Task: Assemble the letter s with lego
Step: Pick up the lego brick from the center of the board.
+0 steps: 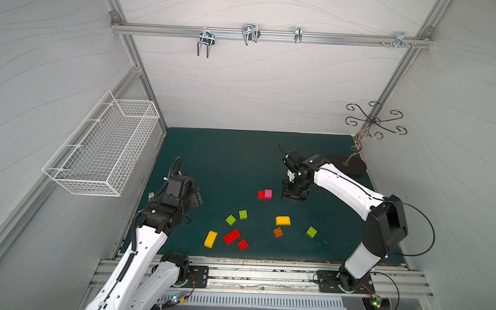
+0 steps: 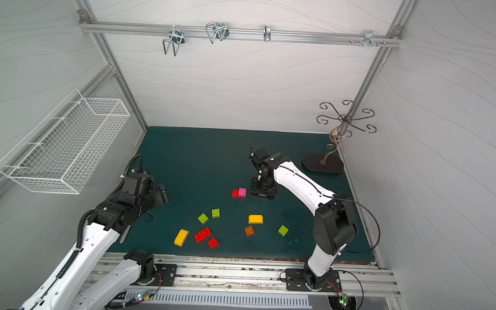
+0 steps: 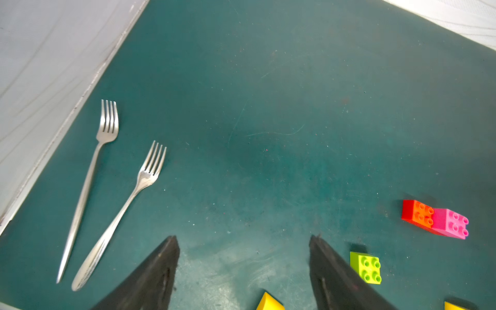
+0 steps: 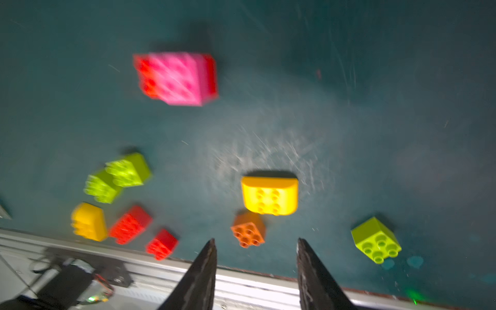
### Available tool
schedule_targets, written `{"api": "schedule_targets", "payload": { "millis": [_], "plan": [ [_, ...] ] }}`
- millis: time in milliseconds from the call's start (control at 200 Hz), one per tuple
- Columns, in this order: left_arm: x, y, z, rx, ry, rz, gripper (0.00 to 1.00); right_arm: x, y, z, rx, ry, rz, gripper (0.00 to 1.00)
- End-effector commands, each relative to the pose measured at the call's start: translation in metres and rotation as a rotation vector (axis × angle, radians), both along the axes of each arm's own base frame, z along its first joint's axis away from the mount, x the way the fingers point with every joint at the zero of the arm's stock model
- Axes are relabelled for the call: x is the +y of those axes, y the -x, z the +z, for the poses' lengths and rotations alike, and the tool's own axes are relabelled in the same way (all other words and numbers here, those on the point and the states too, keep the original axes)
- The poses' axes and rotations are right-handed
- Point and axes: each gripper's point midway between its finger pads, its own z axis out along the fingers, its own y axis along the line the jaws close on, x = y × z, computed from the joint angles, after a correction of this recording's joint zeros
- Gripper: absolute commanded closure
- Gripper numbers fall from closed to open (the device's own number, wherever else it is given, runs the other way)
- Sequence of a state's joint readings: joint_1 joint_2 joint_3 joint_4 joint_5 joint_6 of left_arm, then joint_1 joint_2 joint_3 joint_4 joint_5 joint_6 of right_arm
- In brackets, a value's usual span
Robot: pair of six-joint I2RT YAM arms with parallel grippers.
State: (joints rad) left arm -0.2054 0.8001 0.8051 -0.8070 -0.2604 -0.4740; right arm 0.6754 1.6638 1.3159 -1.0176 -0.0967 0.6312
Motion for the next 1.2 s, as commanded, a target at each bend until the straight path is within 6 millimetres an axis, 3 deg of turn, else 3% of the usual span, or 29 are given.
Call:
{"api": "schedule_targets", "payload": {
  "millis": [0, 255, 380, 715, 1196],
  "plan": [
    [-0.012, -0.009, -0.001, -0.009, 0.041, -0.047, 0.23, -0.001, 0.021, -0.005, -0.001, -0.055, 0.038, 0.51],
    [-0.031, -0.012, -0.019, 0.085, 0.067, -0.108, 0.28, -0.013, 0.070, -0.018, 0.015, -0.076, 0.073, 0.55],
    [-0.047, -0.010, -0.031, 0.141, 0.111, -0.145, 0.32, -0.042, 0.081, -0.029, 0.038, 0.041, -0.002, 0.55],
    [-0.054, -0.010, -0.035, 0.166, 0.091, -0.174, 0.31, -0.100, 0.079, -0.024, 0.009, 0.059, -0.384, 0.47],
    [-0.055, -0.011, -0.036, 0.172, 0.092, -0.175, 0.28, -0.112, 0.075, -0.074, 0.155, 0.129, -0.523, 0.46]
  ]
}}
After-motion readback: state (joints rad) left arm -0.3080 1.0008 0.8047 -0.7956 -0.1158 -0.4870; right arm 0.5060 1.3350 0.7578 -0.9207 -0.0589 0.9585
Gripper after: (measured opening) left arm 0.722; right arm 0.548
